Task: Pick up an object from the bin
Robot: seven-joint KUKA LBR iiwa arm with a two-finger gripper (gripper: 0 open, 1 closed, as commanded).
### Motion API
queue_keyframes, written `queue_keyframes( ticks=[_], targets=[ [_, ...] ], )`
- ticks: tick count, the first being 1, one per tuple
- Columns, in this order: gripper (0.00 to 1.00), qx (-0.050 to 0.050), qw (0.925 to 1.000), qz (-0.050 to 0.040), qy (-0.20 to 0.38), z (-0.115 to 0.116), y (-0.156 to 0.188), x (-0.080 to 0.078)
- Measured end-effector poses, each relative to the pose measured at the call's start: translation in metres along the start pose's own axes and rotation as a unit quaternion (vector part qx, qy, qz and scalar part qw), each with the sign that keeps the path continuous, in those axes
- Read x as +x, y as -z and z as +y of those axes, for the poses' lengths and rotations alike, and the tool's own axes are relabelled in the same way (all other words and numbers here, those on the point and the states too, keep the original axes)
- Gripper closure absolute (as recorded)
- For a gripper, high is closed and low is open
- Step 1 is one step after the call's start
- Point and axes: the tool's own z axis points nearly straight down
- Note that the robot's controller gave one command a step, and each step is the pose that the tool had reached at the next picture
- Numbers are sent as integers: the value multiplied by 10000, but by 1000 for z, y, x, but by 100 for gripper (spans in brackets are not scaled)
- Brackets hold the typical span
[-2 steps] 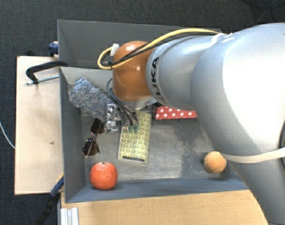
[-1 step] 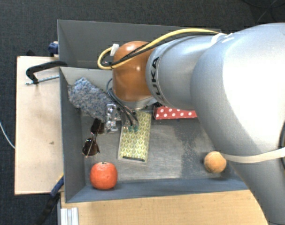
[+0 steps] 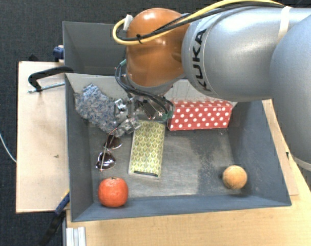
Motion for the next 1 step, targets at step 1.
queue_keyframes(
  ticks=[1],
  targets=[
    [100, -1, 9973, -3, 733, 5, 38, -1]
  ],
)
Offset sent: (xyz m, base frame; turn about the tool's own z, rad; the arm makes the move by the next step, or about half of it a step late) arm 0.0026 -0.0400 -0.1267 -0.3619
